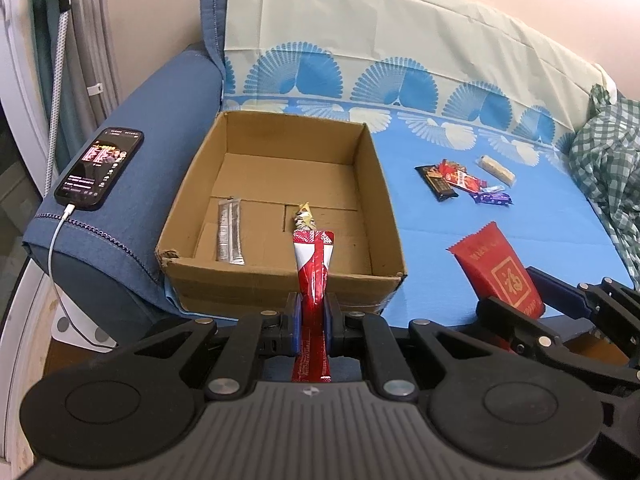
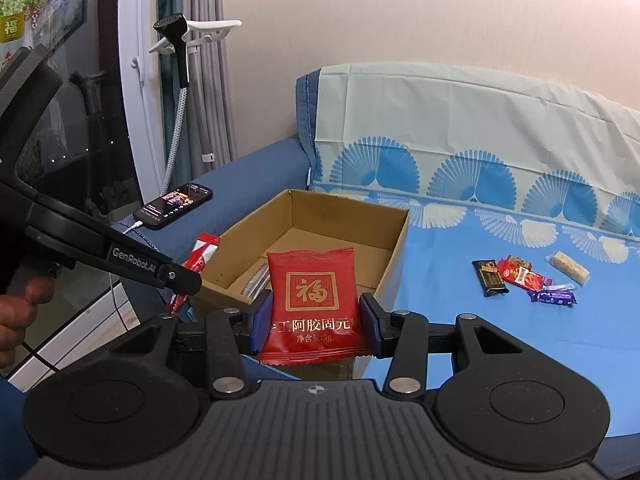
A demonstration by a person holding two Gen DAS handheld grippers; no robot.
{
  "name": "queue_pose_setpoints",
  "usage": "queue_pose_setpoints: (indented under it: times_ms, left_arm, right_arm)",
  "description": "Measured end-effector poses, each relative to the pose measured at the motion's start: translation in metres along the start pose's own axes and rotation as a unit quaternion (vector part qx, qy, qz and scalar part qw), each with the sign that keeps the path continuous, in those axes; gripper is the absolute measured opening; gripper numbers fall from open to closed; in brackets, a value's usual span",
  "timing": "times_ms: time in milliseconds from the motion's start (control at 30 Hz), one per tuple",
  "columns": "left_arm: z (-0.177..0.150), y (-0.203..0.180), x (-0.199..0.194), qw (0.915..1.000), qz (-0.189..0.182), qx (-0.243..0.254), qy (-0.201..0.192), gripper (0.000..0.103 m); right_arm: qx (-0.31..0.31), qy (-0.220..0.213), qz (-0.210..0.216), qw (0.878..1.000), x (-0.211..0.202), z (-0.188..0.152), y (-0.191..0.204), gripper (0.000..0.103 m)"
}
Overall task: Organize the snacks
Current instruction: 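Carry the red stick and red packet over the box and release both inside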
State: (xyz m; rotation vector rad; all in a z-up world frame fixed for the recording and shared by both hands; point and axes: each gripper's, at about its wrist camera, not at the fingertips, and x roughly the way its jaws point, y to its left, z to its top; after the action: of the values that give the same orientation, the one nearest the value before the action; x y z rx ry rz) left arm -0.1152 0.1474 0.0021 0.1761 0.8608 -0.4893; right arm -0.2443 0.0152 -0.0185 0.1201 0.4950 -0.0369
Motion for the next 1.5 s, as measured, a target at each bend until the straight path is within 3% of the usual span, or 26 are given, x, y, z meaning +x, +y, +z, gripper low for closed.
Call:
queue_pose_setpoints:
  times_ms: [833, 1500]
  left_arm:
    - [0.055, 0.049, 0.047, 0.9990, 0.020, -0.041, 0.003, 0.012]
    - [0.113, 0.070, 0.149, 0.9967, 0.053, -0.035, 0.051, 0.012]
  right_arm:
    - [-0.020, 0.033, 0.014, 0.999, 0.075, 0.037, 0.018, 0.048]
    - [-0.003, 0.078, 0.016, 0.997, 0.187, 0.052, -0.008, 0.048]
